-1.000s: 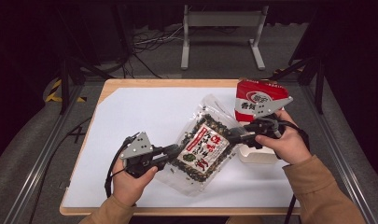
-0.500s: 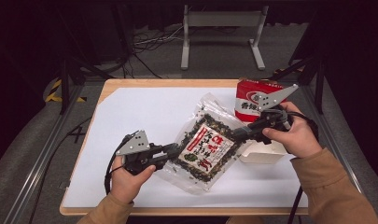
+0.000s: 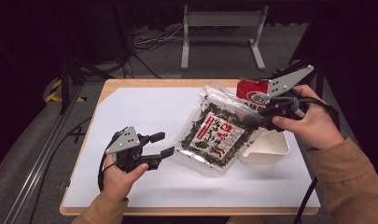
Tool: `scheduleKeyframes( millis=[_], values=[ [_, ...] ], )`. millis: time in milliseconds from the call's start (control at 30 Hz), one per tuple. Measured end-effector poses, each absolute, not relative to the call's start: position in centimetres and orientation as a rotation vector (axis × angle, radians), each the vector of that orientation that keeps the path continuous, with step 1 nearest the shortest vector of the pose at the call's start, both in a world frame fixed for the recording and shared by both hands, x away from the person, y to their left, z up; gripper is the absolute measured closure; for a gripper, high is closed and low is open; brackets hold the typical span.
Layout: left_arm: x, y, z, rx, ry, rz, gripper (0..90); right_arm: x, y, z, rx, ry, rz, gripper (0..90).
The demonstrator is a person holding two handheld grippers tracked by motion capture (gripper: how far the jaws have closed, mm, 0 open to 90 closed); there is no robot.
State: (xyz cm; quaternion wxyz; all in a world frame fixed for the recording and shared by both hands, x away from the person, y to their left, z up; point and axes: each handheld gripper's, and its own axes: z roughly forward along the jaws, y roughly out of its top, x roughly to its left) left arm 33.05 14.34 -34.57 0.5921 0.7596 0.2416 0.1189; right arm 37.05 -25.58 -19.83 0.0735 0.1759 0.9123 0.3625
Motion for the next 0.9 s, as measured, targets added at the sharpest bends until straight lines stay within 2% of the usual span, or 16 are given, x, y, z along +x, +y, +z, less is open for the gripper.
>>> scheduleKeyframes(
  millis=[267, 567, 900],
  values=[
    [33.6, 15.2, -34.9, 1.785, 0.605, 0.290, 36.0, 37.1, -27.3, -16.7, 0.569, 2.655, 1.039, 79.4],
    [34.3, 16.5, -35.5, 1.812, 0.659, 0.322, 33.3, 37.7, -29.2, -15.5, 0.628, 2.594, 0.988, 79.3],
    [34.6, 16.9, -36.0, 1.815, 0.693, 0.298, 33.3, 38.4, -31.7, -14.9, 0.704, 2.509, 0.897, 79.3]
  ],
)
